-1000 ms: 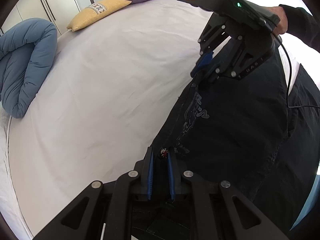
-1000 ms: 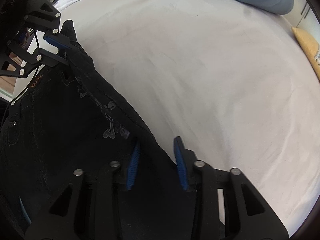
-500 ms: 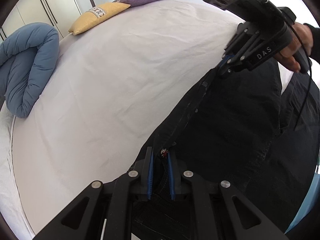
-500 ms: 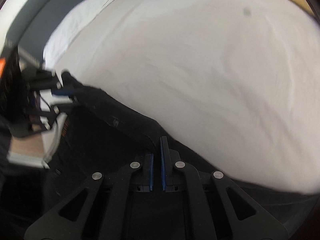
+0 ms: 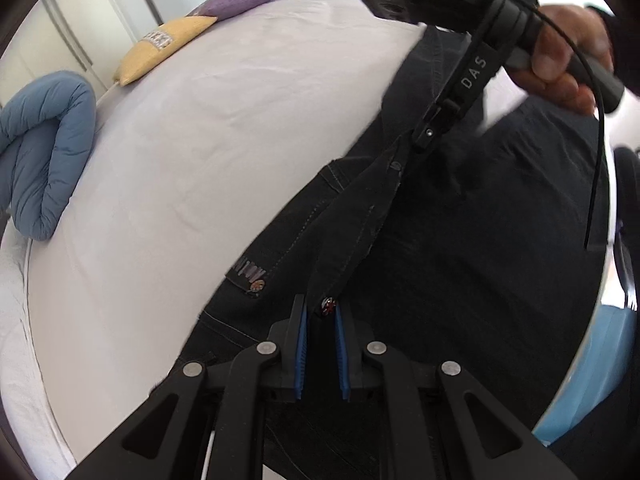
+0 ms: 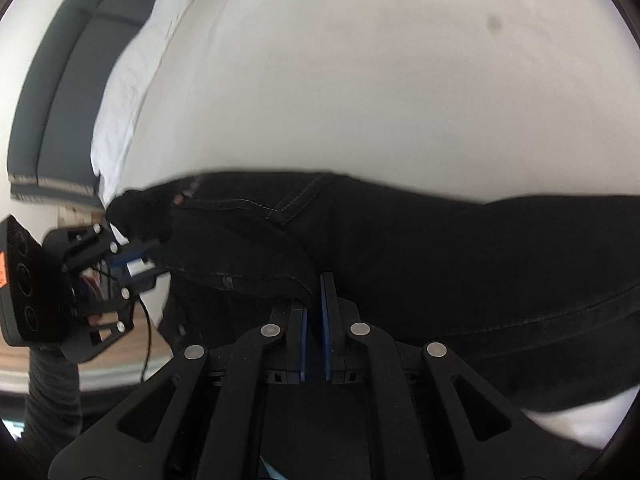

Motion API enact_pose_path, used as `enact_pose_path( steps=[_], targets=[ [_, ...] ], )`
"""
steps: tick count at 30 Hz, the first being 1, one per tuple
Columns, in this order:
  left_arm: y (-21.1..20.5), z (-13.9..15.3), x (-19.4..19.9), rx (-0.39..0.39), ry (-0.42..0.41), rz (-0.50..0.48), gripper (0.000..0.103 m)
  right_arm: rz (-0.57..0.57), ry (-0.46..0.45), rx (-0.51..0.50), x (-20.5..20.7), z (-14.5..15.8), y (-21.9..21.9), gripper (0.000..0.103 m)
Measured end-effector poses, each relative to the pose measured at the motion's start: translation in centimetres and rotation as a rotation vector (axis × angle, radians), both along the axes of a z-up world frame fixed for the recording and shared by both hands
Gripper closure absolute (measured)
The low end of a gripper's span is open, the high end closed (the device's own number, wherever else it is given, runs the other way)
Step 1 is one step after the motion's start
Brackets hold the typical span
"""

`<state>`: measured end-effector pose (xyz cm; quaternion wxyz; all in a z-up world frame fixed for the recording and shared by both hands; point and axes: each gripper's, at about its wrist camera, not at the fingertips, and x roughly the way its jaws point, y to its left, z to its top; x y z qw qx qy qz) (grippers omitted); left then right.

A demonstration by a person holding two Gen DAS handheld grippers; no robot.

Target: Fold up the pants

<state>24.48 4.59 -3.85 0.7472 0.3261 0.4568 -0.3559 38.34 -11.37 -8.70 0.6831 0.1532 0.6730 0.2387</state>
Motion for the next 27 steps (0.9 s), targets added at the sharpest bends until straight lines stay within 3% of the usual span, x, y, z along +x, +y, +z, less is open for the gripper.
enact_pose_path(
  steps=[8,12,15,20,24,27],
  targets=[
    [-1.3,-2.4,-8.6,0.08,0.048,-0.131,0.09,0.136,0.107,-0.096,-7.8,-2.3,3.9,0.098],
    [-1.3,-3.2,-11.6,0.077,0.077,-0.16,0.09,0.209,0.081,-0.153,-10.2,-2.4,6.3,0.098],
    [-1.0,-3.9,-13.2,0.1,0.074,-0.175,0.094,0.277,0.017,-0.213,-9.8,-1.5,9.5,0.098],
    [-0.2,-4.7,-13.8,0.098,0.087,-0.148,0.098,0.462,-0.151,-0.411,-11.9,-0.9,14.9,0.098],
    [0.0,-5.1,-15.9,0.131,0.036,-0.161,0.099,0.628,-0.304,-0.606,-14.4,-1.0,19.3,0.1],
    [0.6,-5.2,-16.1,0.14,-0.002,-0.148,0.1,0.672,-0.387,-0.689,-15.9,-1.3,21.6,0.1]
  ],
)
